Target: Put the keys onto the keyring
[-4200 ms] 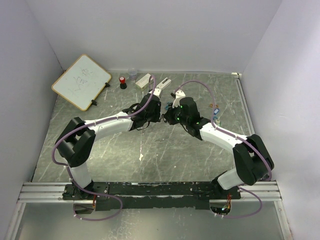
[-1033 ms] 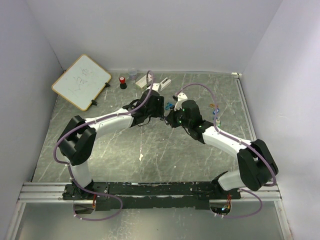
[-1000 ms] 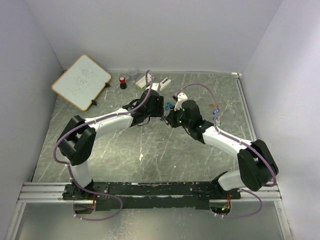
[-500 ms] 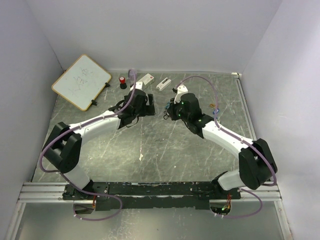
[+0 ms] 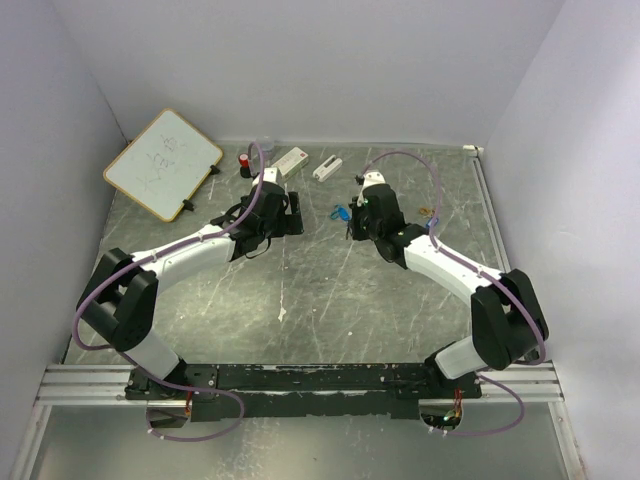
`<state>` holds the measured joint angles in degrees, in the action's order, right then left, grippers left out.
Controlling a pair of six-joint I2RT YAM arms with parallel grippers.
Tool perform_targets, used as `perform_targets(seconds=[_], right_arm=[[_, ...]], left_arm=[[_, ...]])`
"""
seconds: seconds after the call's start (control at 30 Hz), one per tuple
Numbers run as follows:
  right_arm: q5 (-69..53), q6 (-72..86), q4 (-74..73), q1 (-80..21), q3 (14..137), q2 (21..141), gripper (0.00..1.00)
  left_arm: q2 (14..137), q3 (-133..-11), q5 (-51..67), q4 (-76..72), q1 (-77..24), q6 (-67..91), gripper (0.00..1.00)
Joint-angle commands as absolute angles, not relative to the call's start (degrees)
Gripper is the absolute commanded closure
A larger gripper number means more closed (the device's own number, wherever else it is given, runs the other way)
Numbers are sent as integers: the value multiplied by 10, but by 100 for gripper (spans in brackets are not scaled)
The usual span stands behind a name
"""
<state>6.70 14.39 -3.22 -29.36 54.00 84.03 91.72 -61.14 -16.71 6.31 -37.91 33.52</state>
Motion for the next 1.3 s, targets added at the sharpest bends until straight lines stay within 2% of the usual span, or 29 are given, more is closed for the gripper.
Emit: perform_targets(seconds=[0.0, 0.27, 0.67, 0.7, 0.8, 0.83, 1.03, 1.27], right_arm=[[53, 162, -47, -293, 507, 826, 100], [35, 182, -25, -293, 462, 828, 100], [23, 179, -14, -293, 481, 864, 100], [22, 181, -13, -293, 481, 866, 97], [26, 187, -15, -293, 480, 866, 71], [31, 190, -15, -293, 479, 861, 65], [88, 206, 9, -292, 452, 793, 46], [204, 296, 18, -244, 409, 702, 17]], left_arm=[[904, -605, -159, 60, -376, 344, 0], [913, -612, -142, 58, -375, 342, 0], [915, -617, -141, 65, -372, 338, 0], [915, -617, -141, 65, -372, 338, 0], [912, -617, -141, 67, -370, 337, 0], [911, -616, -142, 68, -369, 337, 0], [895, -608, -133, 65, -357, 342, 0], [845, -582, -117, 68, -314, 365, 0]])
